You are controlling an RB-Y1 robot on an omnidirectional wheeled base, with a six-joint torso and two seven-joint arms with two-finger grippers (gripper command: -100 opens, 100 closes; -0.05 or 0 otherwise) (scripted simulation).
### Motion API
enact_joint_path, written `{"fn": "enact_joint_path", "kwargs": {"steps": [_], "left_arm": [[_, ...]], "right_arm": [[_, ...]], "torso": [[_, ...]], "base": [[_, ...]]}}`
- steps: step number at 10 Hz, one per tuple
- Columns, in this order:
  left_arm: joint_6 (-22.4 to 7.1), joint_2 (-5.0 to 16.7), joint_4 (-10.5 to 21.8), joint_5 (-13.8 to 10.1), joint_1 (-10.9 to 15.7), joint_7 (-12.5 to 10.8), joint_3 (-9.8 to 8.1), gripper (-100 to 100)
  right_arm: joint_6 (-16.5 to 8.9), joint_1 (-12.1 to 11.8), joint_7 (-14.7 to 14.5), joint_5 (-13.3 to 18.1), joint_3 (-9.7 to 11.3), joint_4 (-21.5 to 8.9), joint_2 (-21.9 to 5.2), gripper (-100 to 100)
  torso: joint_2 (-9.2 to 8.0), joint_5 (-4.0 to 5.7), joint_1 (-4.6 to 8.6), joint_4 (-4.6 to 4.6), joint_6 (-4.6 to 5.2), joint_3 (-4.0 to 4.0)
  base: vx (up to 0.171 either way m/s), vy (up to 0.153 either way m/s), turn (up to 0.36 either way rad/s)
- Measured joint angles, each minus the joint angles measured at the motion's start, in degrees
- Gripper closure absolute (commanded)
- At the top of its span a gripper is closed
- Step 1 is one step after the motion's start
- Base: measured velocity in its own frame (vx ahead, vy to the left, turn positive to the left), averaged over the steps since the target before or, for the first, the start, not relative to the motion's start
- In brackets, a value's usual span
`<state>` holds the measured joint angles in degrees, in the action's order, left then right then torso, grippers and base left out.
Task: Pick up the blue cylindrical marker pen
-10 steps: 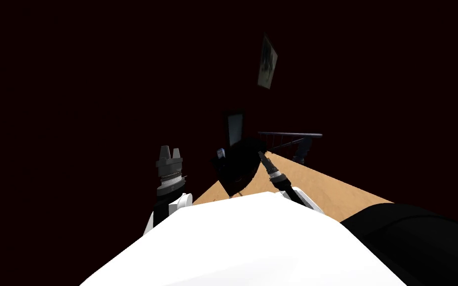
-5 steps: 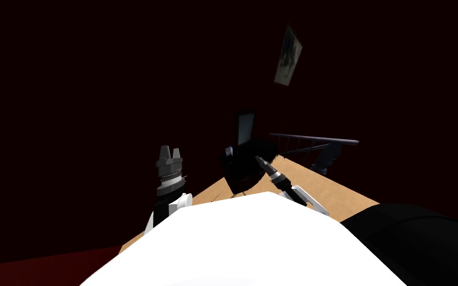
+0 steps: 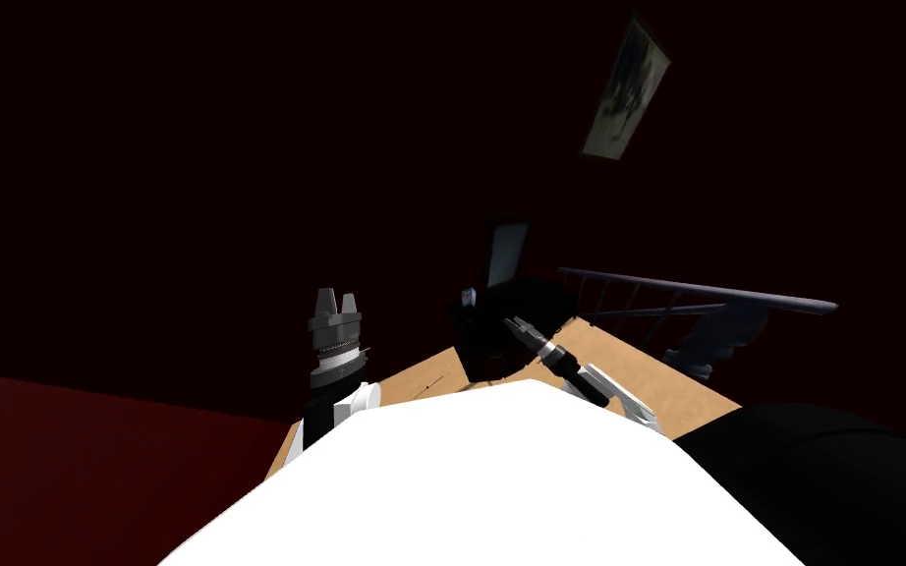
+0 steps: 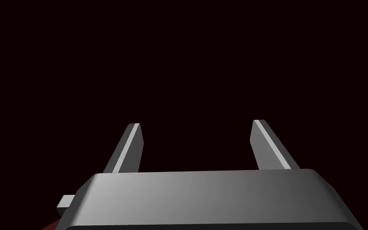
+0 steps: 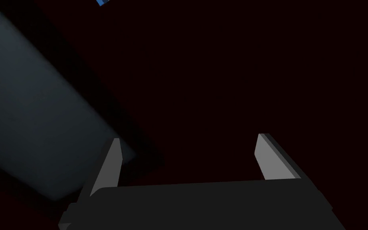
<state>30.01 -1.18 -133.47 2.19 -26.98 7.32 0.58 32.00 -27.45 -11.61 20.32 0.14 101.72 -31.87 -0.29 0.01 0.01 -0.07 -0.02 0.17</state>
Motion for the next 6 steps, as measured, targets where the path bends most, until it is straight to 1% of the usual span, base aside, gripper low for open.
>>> {"fn": "enact_joint_path", "kwargs": {"steps": [1, 2, 3, 4, 5, 6], "left_arm": [[0.0, 0.0, 0.0, 0.0, -0.01, 0.0, -0.01, 0], [0.0, 0.0, 0.0, 0.0, 0.0, 0.0, 0.0, 0], [0.0, 0.0, 0.0, 0.0, -0.01, 0.0, -0.01, 0], [0.0, 0.0, 0.0, 0.0, 0.0, 0.0, 0.0, 0], [0.0, 0.0, 0.0, 0.0, -0.02, 0.0, -0.01, 0], [0.0, 0.0, 0.0, 0.0, -0.01, 0.0, -0.01, 0]], "right_arm": [[0.07, 0.37, -0.33, 1.31, 0.18, -0.91, -0.65, -100], [0.79, 1.15, -0.86, 2.92, 0.29, -3.22, -1.91, -100], [0.72, 1.5, -1.1, 4.31, 0.53, -3.95, -2.64, -100], [0.45, 2.23, -1.27, 6.02, 0.84, -5.42, -4.17, -100], [0.51, 2.33, -1.58, 7.44, 0.97, -6.36, -4.75, -100], [0.85, 3.1, -1.9, 9.12, 1.17, -8.2, -6.19, -100]], "torso": [[0.02, 0.0, 0.02, 0.0, 0.05, -0.01], [0.01, 0.0, -0.02, 0.0, -0.01, -0.01], [0.01, 0.0, 0.01, 0.0, 0.07, 0.0], [0.02, -0.01, -0.03, 0.0, -0.01, -0.01], [0.02, 0.0, 0.02, 0.01, 0.1, -0.01], [0.01, 0.0, 0.0, 0.0, 0.02, -0.01]], "base": [[-0.04, 0.039, 0.393], [-0.034, 0.025, 0.205], [-0.034, 0.041, 0.42], [-0.025, 0.026, 0.169], [-0.034, 0.036, 0.28], [-0.024, 0.033, 0.239]]}}
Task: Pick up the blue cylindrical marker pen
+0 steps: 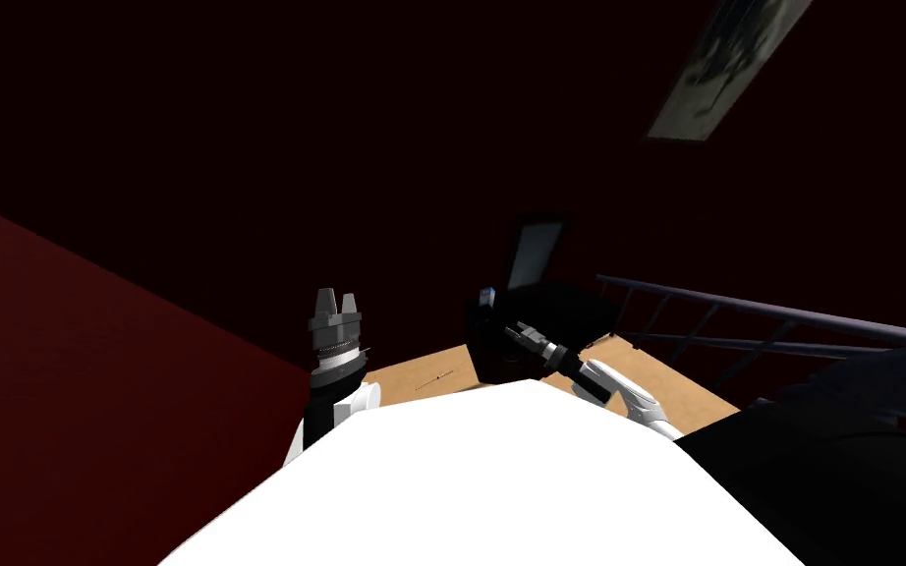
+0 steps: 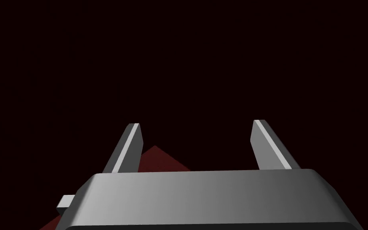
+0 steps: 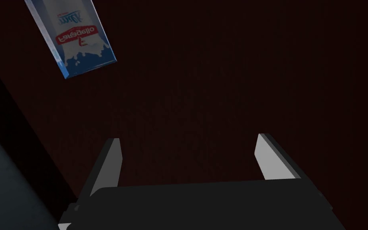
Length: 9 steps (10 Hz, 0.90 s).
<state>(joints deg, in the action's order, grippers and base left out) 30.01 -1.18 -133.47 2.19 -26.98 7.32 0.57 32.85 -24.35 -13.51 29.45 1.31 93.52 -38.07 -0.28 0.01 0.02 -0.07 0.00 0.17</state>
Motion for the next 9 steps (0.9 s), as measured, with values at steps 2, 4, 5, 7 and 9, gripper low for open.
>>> {"fn": "enact_joint_path", "kwargs": {"steps": [2, 4, 5, 7, 9], "left_arm": [[0.0, 0.0, 0.0, 0.0, 0.0, 0.0, 0.0, 0], [0.0, 0.0, 0.0, 0.0, 0.0, 0.0, 0.0, 0], [0.0, 0.0, 0.0, 0.0, -0.02, 0.0, -0.01, 0], [0.0, 0.0, 0.0, 0.0, -0.02, 0.0, -0.01, 0], [0.0, 0.0, 0.0, 0.0, -0.02, 0.0, -0.01, 0]], "right_arm": [[0.24, 0.43, -0.49, 3.11, 0.3, -2.26, -2.1, -100], [1.0, 1.62, -1.14, 6.19, 0.65, -6.04, -3.97, -100], [0.83, 1.91, -1.24, 7.78, 0.96, -6.91, -4.68, -100], [0.8, 2.01, -1.78, 11.07, 1.3, -9.14, -6.44, -100], [1.2, 3.04, -2.02, 14.3, 1.77, -12.15, -8.33, -100]], "torso": [[0.03, -0.01, -0.03, 0.0, -0.01, -0.02], [0.06, -0.01, -0.04, 0.01, 0.0, -0.03], [0.04, 0.0, -0.01, 0.01, 0.09, -0.03], [0.04, 0.0, 0.01, 0.01, 0.1, -0.03], [0.05, 0.01, 0.02, 0.02, 0.11, -0.03]], "base": [[-0.02, 0.039, 0.319], [-0.015, 0.042, 0.281], [-0.011, 0.048, 0.35], [-0.011, 0.037, 0.27], [-0.003, 0.038, 0.253]]}}
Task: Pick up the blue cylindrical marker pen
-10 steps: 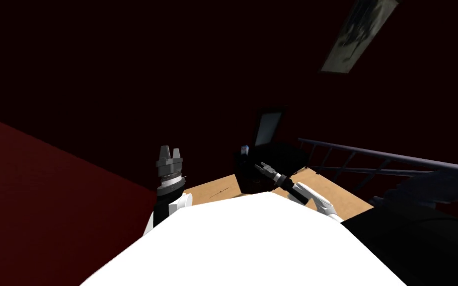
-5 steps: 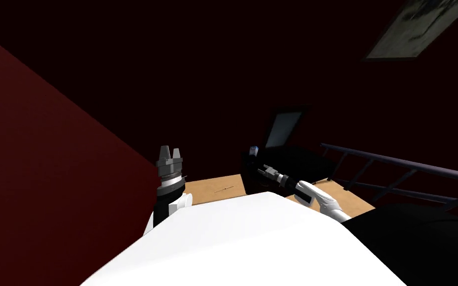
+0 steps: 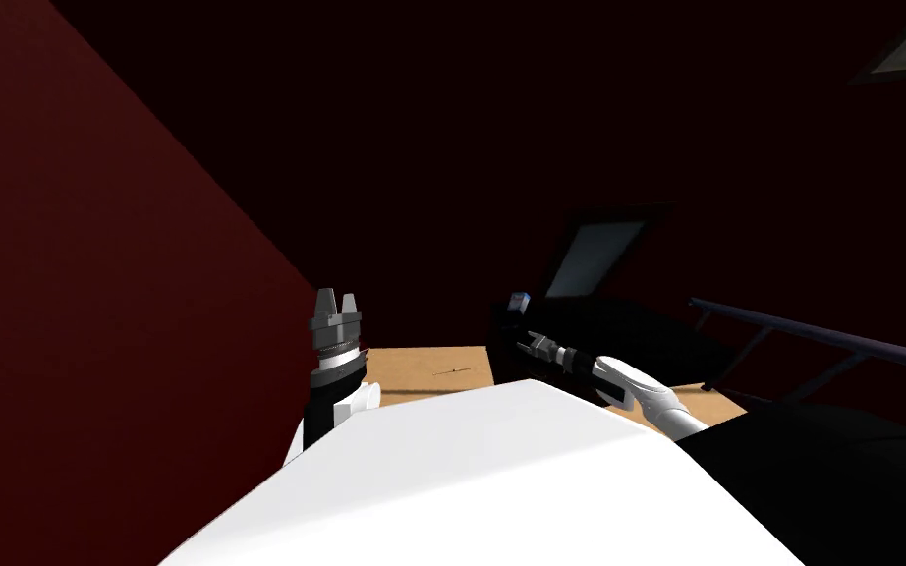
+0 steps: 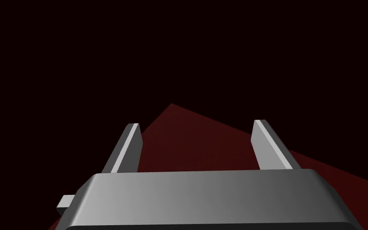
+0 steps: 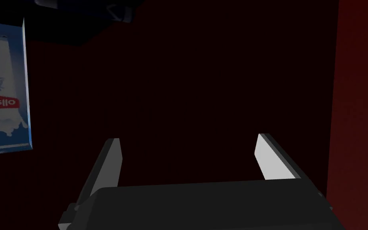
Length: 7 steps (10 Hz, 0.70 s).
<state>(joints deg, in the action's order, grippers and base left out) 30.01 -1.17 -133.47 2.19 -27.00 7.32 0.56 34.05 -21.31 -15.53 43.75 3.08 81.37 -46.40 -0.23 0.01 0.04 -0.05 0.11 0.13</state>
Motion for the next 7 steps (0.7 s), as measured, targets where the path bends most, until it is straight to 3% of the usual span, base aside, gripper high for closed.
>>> {"fn": "enact_joint_path", "kwargs": {"steps": [6, 7], "left_arm": [[0.0, 0.0, 0.0, 0.0, 0.0, 0.0, 0.0, 0], [0.0, 0.0, 0.0, 0.0, 0.01, 0.0, 0.0, 0]], "right_arm": [[0.75, 1.03, -1.32, 9.36, 0.95, -8.31, -4.86, -100], [1.46, 2.23, -2.15, 10.99, 1.25, -11.27, -5.3, -100]], "torso": [[0.03, -0.01, -0.01, 0.0, 0.01, -0.02], [0.05, -0.01, -0.03, 0.0, -0.06, -0.03]], "base": [[0.007, 0.038, 0.238], [0.012, 0.026, 0.153]]}}
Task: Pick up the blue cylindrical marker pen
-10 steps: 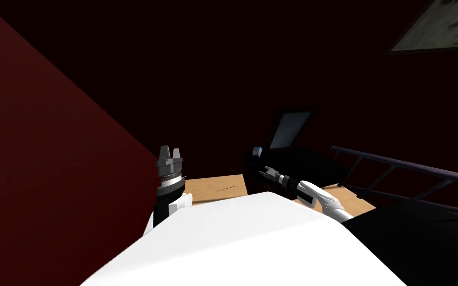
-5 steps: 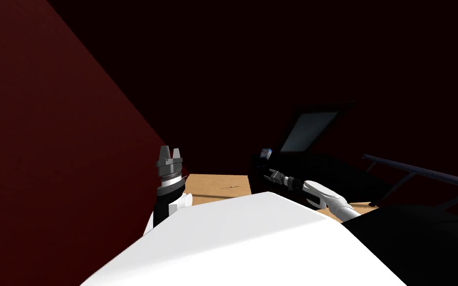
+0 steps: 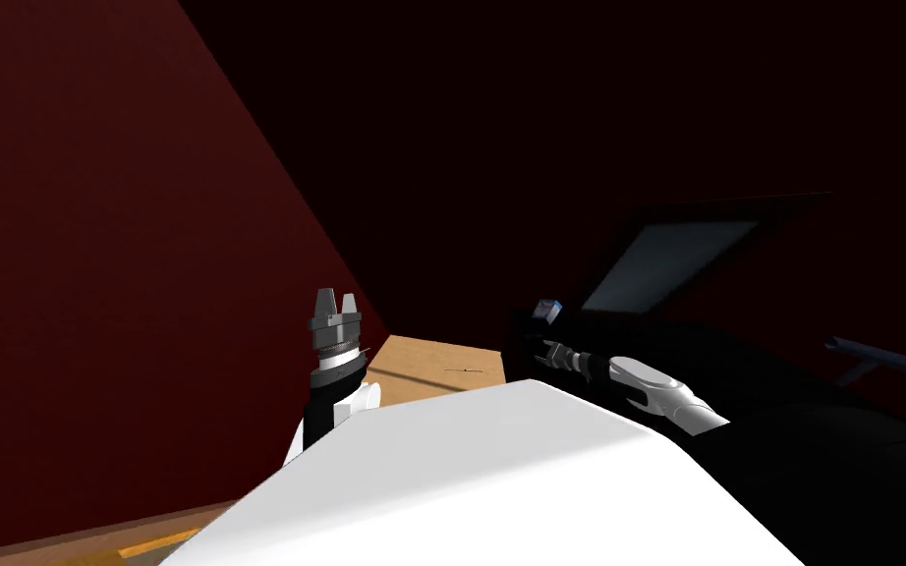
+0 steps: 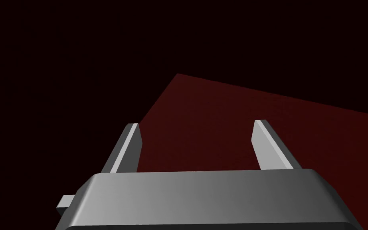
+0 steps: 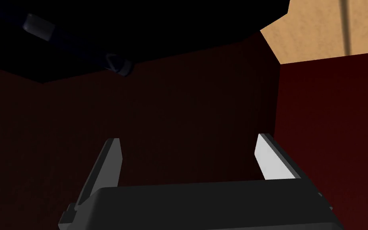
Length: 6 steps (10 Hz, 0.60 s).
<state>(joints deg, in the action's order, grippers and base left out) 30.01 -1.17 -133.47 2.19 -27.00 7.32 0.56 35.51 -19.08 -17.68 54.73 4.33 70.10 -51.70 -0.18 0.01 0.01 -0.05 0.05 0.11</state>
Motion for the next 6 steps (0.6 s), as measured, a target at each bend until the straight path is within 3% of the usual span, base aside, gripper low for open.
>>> {"fn": "enact_joint_path", "kwargs": {"steps": [2, 3, 6], "left_arm": [[0.0, 0.0, 0.0, 0.0, 0.0, 0.0, 0.0, 0], [0.0, 0.0, 0.0, 0.0, -0.01, 0.0, -0.01, 0], [0.0, 0.0, 0.0, 0.0, -0.01, 0.0, -0.01, 0]], "right_arm": [[-1.12, -0.33, 1.52, 3.59, 1.0, -0.26, -2.48, -100], [-1.07, -0.56, 1.26, 4.8, 0.83, -1.24, -2.74, -100], [0.34, 1.09, -0.48, 7.85, 1.2, -6.31, -3.32, -100]], "torso": [[0.02, -0.01, 0.01, 0.0, 0.01, -0.01], [0.01, 0.01, 0.03, 0.01, 0.09, -0.01], [-0.01, 0.01, 0.06, 0.0, 0.08, 0.0]], "base": [[0.021, 0.031, 0.221], [0.008, 0.013, -0.017], [0.018, 0.026, 0.234]]}}
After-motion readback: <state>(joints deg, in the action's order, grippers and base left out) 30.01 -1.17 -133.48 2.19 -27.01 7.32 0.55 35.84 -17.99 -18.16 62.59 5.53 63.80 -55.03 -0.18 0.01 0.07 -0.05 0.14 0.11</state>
